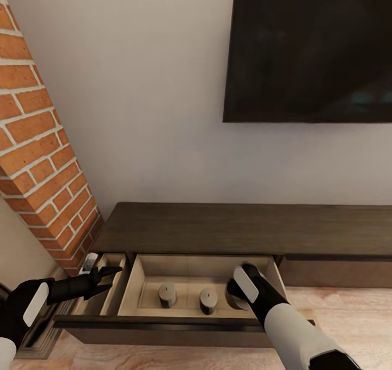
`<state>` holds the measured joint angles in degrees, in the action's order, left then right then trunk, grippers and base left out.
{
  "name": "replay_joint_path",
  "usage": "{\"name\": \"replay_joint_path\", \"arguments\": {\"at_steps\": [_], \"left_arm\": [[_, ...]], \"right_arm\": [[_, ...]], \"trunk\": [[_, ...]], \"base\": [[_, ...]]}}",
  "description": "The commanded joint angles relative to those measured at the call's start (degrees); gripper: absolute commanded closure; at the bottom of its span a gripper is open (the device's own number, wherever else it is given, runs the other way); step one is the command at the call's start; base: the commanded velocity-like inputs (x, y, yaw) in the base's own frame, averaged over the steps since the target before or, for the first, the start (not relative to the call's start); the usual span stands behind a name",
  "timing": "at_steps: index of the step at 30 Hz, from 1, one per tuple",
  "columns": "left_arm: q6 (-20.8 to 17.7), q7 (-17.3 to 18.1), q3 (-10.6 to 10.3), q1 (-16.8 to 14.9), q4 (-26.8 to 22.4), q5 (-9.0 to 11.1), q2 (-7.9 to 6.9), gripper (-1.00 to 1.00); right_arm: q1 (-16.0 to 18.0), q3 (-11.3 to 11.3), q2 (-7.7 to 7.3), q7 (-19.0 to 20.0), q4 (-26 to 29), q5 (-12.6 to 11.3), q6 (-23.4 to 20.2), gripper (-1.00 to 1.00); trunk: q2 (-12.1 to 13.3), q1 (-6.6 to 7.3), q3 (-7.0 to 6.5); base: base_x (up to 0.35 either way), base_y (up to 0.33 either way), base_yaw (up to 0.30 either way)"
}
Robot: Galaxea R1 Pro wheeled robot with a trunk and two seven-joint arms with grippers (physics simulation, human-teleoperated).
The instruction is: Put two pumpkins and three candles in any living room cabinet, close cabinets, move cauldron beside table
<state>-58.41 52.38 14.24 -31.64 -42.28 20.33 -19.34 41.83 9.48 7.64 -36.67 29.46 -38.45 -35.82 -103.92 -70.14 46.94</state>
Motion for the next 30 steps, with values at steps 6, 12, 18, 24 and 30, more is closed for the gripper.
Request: {"name": "replay_joint_path", "arguments": {"at_steps": [6, 12, 18, 24, 30], "left_arm": [[0.03, 0.0, 0.06, -0.01, 0.0, 0.03, 0.0, -1.0], [-0.02, 0.0, 0.05, -0.01, 0.0, 0.0, 0.0, -1.0], [-0.1, 0.08, 0.08, -0.01, 0.0, 0.14, -0.05, -1.0], [-0.12, 0.09, 0.04, -0.01, 0.0, 0.04, -0.02, -1.0], [-0.05, 0.09, 0.0, 0.0, 0.0, -0.02, 0.0, -1.0]], "right_arm": [[0.41, 0.01, -0.03, 0.02, -2.76, -0.05, 2.1, 1.0], [0.45, 0.01, -0.06, 0.02, -2.99, -0.04, 2.24, 1.0], [0.45, 0.01, -0.08, 0.02, -3.0, -0.04, 2.32, 1.0], [0.45, 0.01, -0.08, 0.02, -3.01, -0.04, 2.33, 1.0], [0.45, 0.01, -0.08, 0.02, -3.01, -0.04, 2.33, 1.0]], "trunk": [[-2.42, -1.32, 1.08], [-4.83, -2.64, 2.16], [-5.23, -2.86, 2.34], [-5.23, -2.86, 2.34], [-5.23, -2.86, 2.34]], "base": [[0.0, 0.0, 0.0], [0.0, 0.0, 0.0], [0.0, 0.0, 0.0], [0.037, 0.0, 0.0], [0.242, -0.029, 0.0]]}}
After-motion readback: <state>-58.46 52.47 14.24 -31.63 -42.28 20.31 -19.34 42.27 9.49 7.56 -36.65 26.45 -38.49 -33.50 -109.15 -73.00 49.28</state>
